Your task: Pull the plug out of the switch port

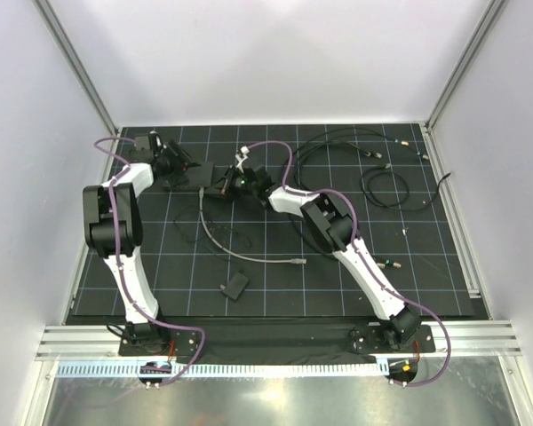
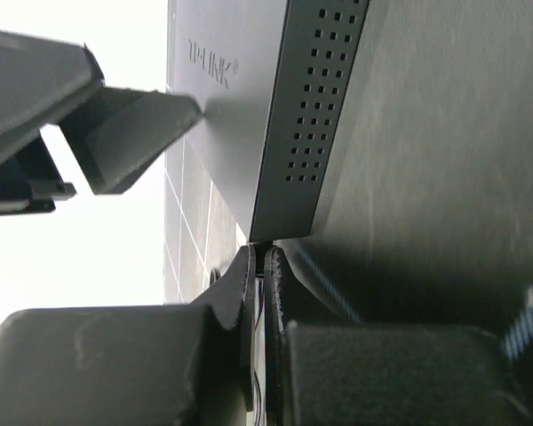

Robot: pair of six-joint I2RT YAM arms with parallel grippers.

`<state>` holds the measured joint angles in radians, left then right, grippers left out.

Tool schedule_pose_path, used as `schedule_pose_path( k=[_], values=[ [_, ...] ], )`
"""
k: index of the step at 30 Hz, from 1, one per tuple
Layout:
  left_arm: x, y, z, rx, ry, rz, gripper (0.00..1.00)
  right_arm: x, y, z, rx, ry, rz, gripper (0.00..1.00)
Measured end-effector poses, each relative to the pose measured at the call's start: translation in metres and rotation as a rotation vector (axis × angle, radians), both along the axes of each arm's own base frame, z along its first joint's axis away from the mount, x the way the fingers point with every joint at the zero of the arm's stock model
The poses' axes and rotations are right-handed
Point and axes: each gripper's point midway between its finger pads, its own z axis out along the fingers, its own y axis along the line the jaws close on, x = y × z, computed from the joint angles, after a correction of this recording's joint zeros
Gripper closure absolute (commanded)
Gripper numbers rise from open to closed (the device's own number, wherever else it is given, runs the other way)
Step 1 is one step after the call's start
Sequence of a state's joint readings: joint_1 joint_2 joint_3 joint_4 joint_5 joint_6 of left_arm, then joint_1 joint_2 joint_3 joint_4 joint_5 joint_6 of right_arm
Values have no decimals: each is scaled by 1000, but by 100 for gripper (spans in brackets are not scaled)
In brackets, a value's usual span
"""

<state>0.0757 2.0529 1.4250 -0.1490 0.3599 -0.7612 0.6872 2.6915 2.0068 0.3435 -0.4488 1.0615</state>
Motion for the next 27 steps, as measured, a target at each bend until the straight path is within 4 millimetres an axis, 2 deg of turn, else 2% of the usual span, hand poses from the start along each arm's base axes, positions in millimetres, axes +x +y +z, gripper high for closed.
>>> schedule_pose_path(
  k=[3, 11, 16, 19, 22, 25, 27],
  values=[
    [-1, -5, 0, -10, 4, -6, 30, -10, -5, -2, -14, 8, 21, 99],
    [-1, -9, 0, -28, 9, -8, 30, -12, -6, 0, -245, -75, 7, 99],
    [-6, -8, 0, 38, 7, -30, 25, -15, -4, -1, -239, -67, 18, 99],
    [-22, -15, 3, 199, 21, -59, 25, -15, -2, -1, -199, -46, 33, 99],
    [-43, -33, 11, 359, 23, -114, 26, -15, -1, -1, -148, -22, 46, 99],
    [-55, -50, 20, 434, 21, -145, 22, -15, -2, 0, -119, -10, 54, 99],
    [-60, -48, 22, 449, 36, -126, 20, -15, -3, 0, -108, -5, 58, 99]
  ],
)
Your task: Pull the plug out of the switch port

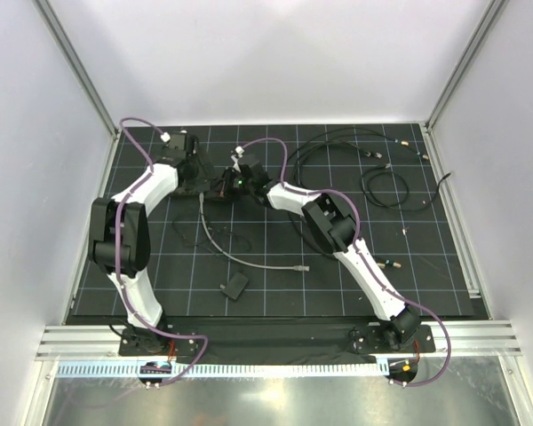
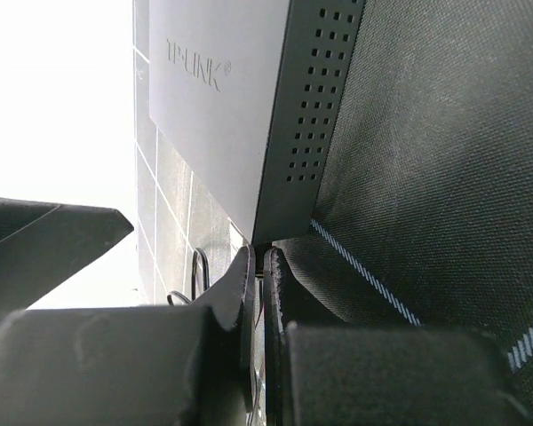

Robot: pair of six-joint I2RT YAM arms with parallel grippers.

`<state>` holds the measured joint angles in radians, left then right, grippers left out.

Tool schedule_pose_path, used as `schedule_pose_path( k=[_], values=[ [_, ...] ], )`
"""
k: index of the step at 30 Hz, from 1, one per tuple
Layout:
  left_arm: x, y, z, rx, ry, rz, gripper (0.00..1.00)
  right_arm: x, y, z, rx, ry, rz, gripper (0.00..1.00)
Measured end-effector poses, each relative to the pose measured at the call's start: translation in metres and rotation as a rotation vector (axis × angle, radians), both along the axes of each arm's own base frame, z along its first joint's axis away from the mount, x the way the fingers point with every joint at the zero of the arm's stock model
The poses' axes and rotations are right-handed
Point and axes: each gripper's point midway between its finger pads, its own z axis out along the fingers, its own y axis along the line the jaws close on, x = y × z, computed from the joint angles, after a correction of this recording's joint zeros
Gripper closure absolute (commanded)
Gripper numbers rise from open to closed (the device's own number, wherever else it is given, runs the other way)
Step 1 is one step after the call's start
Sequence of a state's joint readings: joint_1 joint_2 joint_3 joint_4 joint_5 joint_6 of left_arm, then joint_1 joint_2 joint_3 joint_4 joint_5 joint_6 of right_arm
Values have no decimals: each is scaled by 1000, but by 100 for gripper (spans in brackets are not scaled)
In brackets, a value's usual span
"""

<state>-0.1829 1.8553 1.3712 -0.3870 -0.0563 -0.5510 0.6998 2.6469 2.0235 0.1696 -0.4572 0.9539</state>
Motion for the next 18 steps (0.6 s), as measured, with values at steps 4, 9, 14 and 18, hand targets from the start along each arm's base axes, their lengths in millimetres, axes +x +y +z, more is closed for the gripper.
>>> schedule_pose_path(
  k=[4, 9, 14, 18],
  values=[
    [-2, 16, -4, -54, 30, 129, 23, 0, 0, 0, 17, 9, 0, 99],
    [-11, 28, -28, -221, 73, 338, 30, -1, -1, 0, 32, 15, 1, 99],
    [-19, 20, -44, -367, 113, 480, 34, -2, -2, -1, 47, 23, 5, 99],
    [-9, 18, -41, -471, 79, 565, 38, -2, -2, 0, 51, 23, 6, 99]
  ],
)
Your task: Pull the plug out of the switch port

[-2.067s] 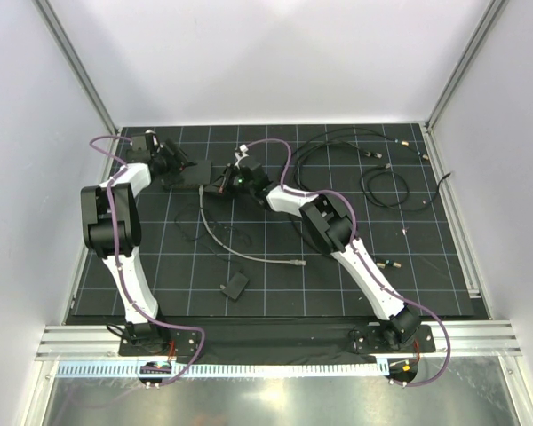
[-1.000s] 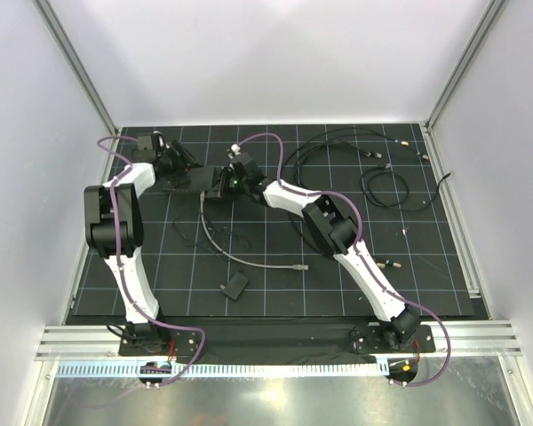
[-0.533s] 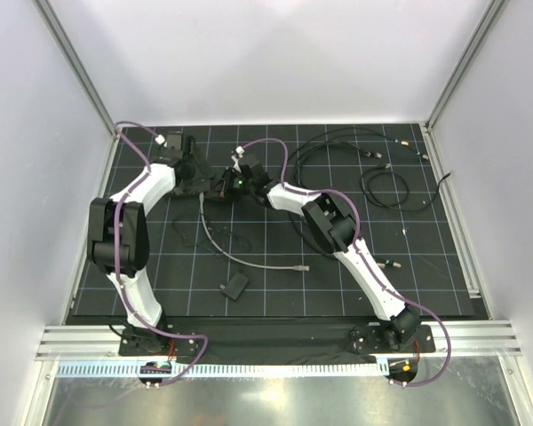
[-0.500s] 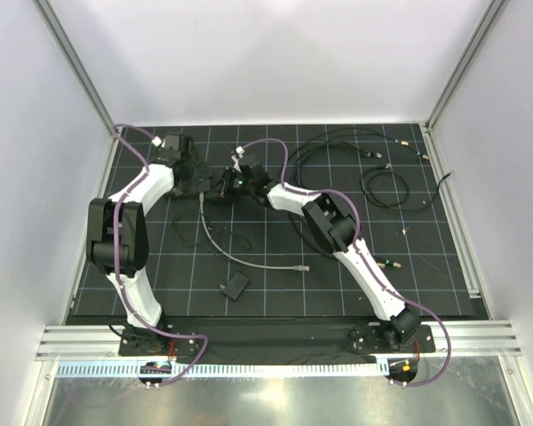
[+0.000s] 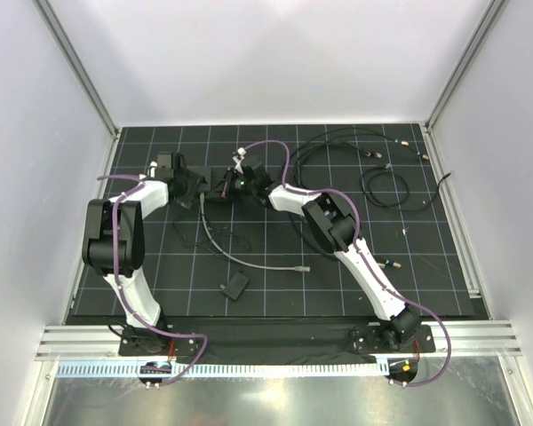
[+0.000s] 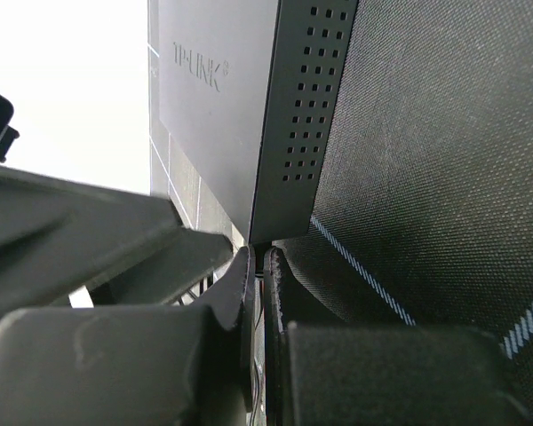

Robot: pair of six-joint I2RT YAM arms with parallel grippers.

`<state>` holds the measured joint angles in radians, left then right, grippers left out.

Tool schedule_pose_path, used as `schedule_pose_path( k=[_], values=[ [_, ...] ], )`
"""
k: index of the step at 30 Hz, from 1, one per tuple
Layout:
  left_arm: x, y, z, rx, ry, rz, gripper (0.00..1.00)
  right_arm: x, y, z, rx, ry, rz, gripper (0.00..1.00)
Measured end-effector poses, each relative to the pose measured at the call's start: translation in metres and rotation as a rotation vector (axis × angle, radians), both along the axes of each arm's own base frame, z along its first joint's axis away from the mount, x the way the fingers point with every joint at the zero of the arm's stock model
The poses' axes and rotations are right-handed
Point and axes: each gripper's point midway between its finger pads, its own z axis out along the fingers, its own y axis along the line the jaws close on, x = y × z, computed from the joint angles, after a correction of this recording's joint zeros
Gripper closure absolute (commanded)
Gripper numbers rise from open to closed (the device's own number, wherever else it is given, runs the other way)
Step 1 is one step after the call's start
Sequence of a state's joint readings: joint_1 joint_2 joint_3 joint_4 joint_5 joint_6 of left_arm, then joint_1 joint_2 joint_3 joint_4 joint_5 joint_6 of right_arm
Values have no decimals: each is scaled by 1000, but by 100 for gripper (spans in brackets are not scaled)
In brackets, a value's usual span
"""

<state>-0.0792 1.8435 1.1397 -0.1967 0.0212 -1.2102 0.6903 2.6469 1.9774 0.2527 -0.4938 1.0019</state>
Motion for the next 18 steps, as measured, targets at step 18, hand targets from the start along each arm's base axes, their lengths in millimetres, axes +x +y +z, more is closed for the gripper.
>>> schedule_pose_path(
  k=[18],
  values=[
    [30, 11, -15, -137, -31, 234, 49, 1, -1, -1, -6, -2, -7, 99]
  ],
)
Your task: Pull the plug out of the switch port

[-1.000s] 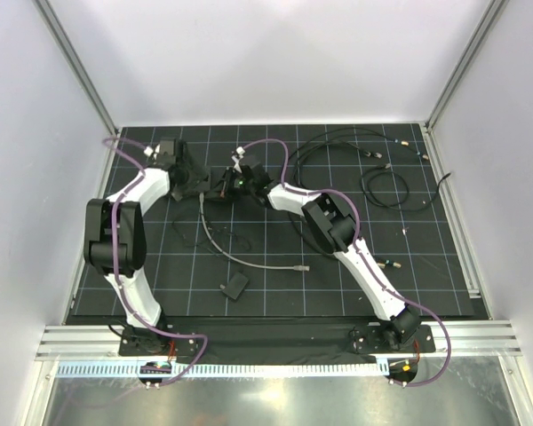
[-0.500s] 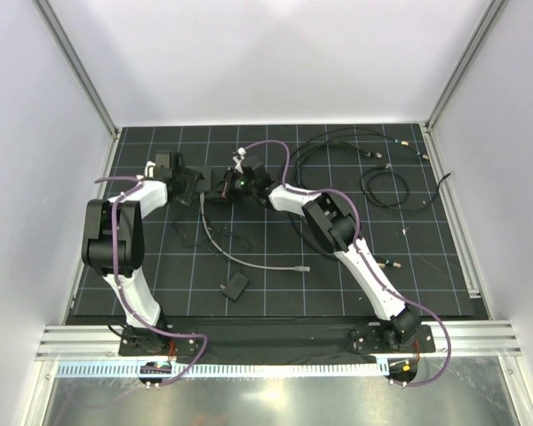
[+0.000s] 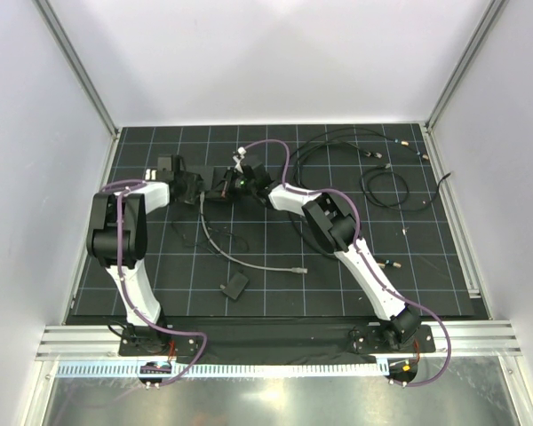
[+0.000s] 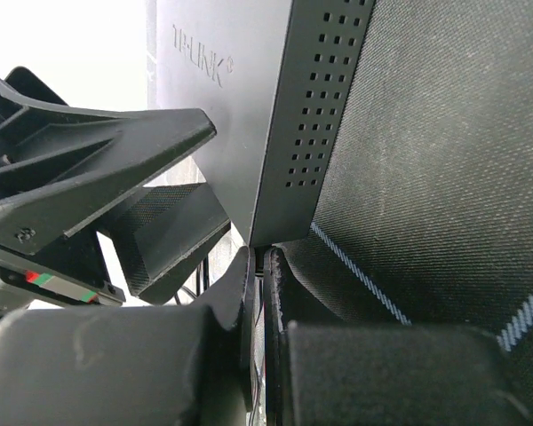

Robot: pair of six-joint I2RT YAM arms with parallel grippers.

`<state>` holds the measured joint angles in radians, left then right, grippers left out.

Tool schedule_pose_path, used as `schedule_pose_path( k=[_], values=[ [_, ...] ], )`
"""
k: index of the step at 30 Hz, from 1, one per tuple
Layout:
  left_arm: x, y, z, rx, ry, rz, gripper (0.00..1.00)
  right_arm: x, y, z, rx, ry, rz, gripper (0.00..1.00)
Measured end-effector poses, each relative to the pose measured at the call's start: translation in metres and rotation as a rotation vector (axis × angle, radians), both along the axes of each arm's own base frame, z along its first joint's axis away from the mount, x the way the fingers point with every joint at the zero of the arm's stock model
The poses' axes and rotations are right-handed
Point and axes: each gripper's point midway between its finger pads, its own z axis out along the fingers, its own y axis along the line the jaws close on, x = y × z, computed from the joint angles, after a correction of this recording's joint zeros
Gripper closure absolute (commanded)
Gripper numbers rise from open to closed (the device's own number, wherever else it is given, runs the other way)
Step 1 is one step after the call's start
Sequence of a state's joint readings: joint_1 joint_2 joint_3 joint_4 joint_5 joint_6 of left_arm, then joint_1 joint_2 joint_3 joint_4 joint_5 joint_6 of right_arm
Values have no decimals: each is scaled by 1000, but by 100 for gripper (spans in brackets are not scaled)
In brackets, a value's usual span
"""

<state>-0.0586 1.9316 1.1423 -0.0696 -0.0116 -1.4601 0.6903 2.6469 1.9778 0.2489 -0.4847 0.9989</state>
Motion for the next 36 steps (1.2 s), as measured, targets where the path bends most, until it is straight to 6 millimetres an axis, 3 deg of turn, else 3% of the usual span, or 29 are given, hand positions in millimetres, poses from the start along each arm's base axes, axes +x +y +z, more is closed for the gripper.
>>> schedule_pose_path(
  k=[10, 19, 29, 36],
  values=[
    [-1, 2, -4, -37, -25, 69, 60, -4, 0, -1, -141, -69, -63, 99],
    [-4, -11, -4, -63, -31, 54, 60, -8, -14, 2, 66, 13, -58, 99],
    [-1, -9, -4, -70, -52, 73, 61, -5, -10, 1, -274, -127, -22, 99],
    [-5, -9, -3, -68, -42, 62, 61, -13, -14, 0, -94, -114, -5, 99]
  ],
)
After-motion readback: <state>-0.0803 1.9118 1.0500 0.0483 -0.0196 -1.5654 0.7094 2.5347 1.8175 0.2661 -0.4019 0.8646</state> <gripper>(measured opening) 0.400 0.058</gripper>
